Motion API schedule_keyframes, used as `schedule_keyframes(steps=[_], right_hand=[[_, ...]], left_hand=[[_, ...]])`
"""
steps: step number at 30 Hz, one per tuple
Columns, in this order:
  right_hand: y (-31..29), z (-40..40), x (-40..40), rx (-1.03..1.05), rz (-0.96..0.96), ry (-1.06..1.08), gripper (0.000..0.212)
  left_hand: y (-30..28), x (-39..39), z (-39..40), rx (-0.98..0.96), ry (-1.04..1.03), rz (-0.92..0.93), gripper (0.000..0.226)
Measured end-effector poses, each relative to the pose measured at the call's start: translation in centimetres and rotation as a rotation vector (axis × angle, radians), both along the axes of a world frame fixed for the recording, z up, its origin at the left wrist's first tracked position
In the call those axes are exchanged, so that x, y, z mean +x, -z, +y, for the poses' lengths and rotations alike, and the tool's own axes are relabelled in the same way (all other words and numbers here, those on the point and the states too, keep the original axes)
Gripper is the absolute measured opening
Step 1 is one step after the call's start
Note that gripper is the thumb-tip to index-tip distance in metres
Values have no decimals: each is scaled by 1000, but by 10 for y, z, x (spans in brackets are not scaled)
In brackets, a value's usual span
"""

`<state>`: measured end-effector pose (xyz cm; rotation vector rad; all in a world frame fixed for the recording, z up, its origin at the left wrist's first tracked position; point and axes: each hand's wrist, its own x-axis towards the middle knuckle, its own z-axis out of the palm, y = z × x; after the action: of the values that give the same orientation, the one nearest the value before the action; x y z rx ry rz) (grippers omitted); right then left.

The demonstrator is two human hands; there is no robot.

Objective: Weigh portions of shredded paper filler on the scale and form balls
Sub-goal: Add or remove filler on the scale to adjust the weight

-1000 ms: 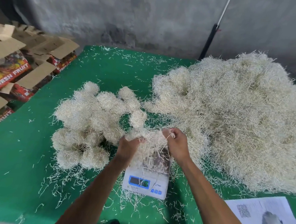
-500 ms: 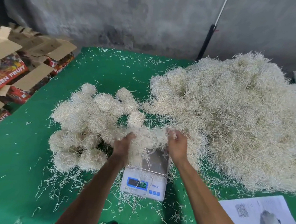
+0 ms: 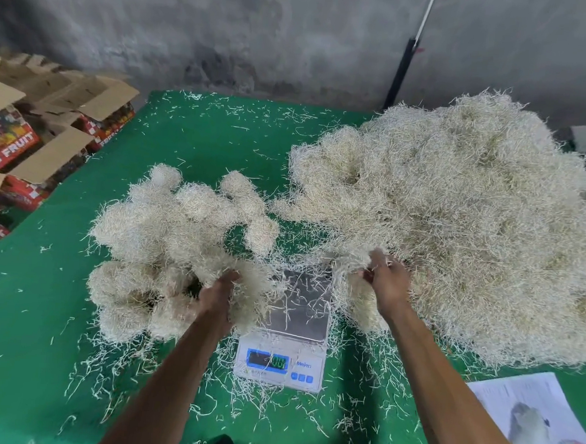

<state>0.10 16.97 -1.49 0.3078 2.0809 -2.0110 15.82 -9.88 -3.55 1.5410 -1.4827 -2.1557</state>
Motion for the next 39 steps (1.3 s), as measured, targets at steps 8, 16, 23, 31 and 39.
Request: schedule_keyframes(steps=[8, 16, 23, 31, 39], right_hand=[[-46, 17, -18, -467, 34, 144, 37], [20, 9, 33, 101, -115, 101, 59], [26, -12, 53, 117, 45, -125, 14], [38, -18, 74, 99, 35, -246, 15], [46, -25, 81, 37, -30, -256, 15]], left_hand=[[9, 2, 8, 138, -35, 151, 47], [10, 8, 13, 130, -87, 126, 46], [-6, -6, 29, 36, 258, 199, 44], [9, 4, 28, -968, 720, -80, 108], [17, 10, 28, -827, 645, 175, 64]])
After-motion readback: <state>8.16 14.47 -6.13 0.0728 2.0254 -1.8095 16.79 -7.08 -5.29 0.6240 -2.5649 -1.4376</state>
